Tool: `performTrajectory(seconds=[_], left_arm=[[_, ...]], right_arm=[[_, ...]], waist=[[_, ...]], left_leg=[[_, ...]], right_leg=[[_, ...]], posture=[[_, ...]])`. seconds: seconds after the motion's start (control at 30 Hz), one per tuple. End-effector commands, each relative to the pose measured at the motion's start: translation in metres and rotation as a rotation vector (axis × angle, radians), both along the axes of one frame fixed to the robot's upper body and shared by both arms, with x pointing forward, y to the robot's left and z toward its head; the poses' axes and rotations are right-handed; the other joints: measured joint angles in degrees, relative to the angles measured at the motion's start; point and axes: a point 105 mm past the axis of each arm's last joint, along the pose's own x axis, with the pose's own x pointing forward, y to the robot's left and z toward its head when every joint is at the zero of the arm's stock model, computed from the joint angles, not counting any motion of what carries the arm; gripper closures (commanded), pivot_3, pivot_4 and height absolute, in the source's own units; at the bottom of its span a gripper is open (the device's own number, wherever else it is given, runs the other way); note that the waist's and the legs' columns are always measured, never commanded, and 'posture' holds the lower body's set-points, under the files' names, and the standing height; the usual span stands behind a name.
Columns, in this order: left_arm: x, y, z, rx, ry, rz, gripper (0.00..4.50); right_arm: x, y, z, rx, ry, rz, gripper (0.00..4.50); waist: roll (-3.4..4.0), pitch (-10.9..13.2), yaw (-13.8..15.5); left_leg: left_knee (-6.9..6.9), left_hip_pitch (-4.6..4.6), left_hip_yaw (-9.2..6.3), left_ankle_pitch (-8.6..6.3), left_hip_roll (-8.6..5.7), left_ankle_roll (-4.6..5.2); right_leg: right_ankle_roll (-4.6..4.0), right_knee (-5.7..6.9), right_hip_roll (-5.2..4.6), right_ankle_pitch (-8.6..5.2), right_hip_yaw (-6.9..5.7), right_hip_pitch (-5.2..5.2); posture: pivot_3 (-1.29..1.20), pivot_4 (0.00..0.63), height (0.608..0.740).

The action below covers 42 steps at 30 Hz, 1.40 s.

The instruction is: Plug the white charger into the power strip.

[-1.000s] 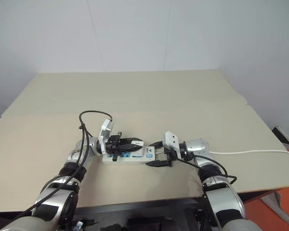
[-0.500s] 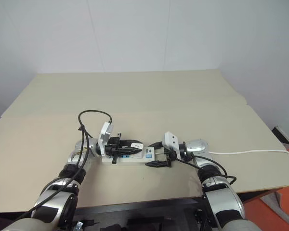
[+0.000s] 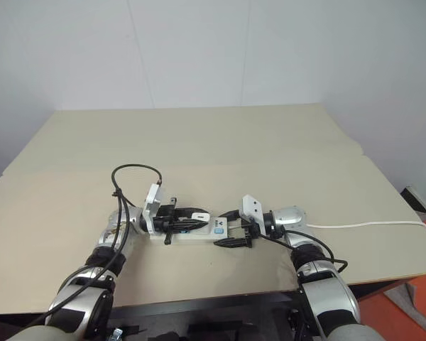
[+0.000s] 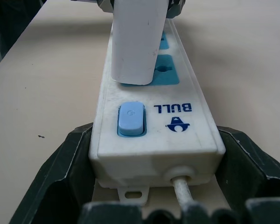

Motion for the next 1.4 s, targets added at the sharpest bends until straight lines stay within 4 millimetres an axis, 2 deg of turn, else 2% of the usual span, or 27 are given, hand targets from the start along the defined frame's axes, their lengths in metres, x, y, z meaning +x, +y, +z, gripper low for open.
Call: performTrajectory(seconds=[0.03, 0.53, 1.0, 1.2, 1.33, 1.37, 1.4], left_arm=[[-0.001, 0.019, -0.024, 0.067, 0.061, 0.072, 3.48], [-0.006, 0.027, -0.041, 0.121, 0.086, 0.090, 3.48], [-0.006, 0.027, -0.042, 0.121, 0.081, 0.096, 3.48], [-0.002, 0.026, -0.039, 0.103, 0.066, 0.120, 1.55], [-0.001, 0.025, -0.036, 0.085, 0.054, 0.129, 0.28], [-0.001, 0.025, -0.034, 0.078, 0.051, 0.124, 0.01], [-0.001, 0.025, -0.032, 0.068, 0.053, 0.111, 0.01]], right_arm=[[-0.015, 0.003, -0.023, -0.065, 0.064, 0.067, 1.08], [-0.014, 0.003, -0.023, -0.066, 0.060, 0.060, 1.08], [-0.013, 0.004, -0.023, -0.064, 0.057, 0.055, 1.08], [-0.013, 0.004, -0.023, -0.065, 0.057, 0.051, 1.08], [-0.012, 0.003, -0.023, -0.066, 0.057, 0.047, 1.08], [-0.012, 0.003, -0.023, -0.067, 0.057, 0.046, 1.08], [-0.011, 0.003, -0.023, -0.068, 0.057, 0.044, 1.08]], waist=[[0.01, -0.04, 0.00], [0.08, -0.12, -0.16], [0.12, -0.16, -0.16], [0.54, -0.42, -0.06], [0.56, -0.46, 0.07], [0.56, -0.46, 0.07], [0.56, -0.46, 0.06]], left_leg=[[-0.01, 0.02, 0.00, 0.00, 0.00, 0.00], [-0.19, 0.68, 0.01, -0.02, 0.02, 0.02], [-0.23, 0.72, 0.01, -0.02, 0.04, 0.02], [-0.27, 0.75, 0.01, -0.02, 0.01, 0.02], [-0.27, 0.75, 0.01, -0.02, -0.01, 0.03], [-0.27, 0.75, 0.01, -0.02, -0.01, 0.03], [-0.27, 0.75, 0.01, -0.02, -0.01, 0.03]], right_leg=[[0.00, 0.00, 0.00, 0.00, 0.00, 0.01], [0.01, -0.19, 0.02, -0.02, 0.02, 0.66], [0.01, -0.20, 0.05, -0.02, 0.03, 0.70], [0.01, -0.26, 0.03, -0.02, 0.05, 0.73], [0.02, -0.27, 0.00, -0.02, 0.03, 0.76], [0.02, -0.27, 0.01, -0.03, 0.03, 0.76], [0.02, -0.27, 0.01, -0.03, 0.02, 0.76]], posture=[[0.00, 0.150, 0.740], [0.00, 0.150, 0.740], [0.00, 0.150, 0.740], [0.00, 0.150, 0.740], [0.00, 0.150, 0.740], [0.00, 0.150, 0.740], [0.00, 0.150, 0.740]])
